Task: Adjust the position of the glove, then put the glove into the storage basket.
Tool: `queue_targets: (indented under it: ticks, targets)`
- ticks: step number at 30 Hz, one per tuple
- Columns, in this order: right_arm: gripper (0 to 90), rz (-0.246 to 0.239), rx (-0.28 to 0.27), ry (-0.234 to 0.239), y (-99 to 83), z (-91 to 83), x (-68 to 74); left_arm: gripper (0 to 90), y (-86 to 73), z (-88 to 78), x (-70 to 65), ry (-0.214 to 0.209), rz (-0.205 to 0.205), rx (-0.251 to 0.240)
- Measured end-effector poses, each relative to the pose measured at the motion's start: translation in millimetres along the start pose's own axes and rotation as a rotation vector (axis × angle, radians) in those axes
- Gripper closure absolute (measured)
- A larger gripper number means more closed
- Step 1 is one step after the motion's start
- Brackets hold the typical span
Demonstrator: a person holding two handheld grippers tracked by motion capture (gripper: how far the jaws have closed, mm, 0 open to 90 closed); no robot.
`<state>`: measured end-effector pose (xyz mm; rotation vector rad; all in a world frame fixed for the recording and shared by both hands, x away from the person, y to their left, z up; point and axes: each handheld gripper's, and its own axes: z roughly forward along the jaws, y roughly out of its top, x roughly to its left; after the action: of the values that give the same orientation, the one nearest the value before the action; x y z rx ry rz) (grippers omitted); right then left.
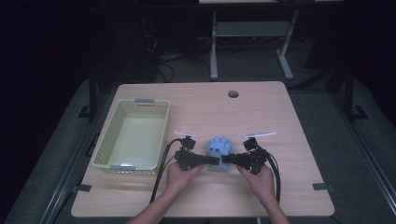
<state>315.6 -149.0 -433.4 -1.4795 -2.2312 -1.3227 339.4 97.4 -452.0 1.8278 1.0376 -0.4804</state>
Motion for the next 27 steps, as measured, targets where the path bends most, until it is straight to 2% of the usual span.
queue_targets:
  ticks: [7, 10, 12, 18, 27]
  targets:
    - [76.9, -0.024, 0.01, -0.004, 5.4, -3.0, 4.7, 70.1, 2.6, -3.3, -4.8, 0.003, 0.008, -0.002]
    - [76.9, -0.023, 0.007, -0.002, 6.9, -4.1, 5.9, 70.1, 3.3, -5.1, -6.1, 0.007, 0.025, -0.006]
    - [76.8, -0.032, 0.007, -0.003, 7.3, -3.8, 6.8, 70.1, 3.2, -6.5, -7.3, 0.012, 0.017, -0.005]
    - [76.8, -0.023, 0.005, 0.013, 9.5, -2.4, 9.3, 70.1, 3.7, -11.8, -8.0, 0.016, 0.027, -0.009]
    - [76.6, -0.044, -0.002, 0.016, 14.7, -2.3, 15.9, 69.4, 4.2, -20.5, -11.0, 0.017, 0.034, -0.031]
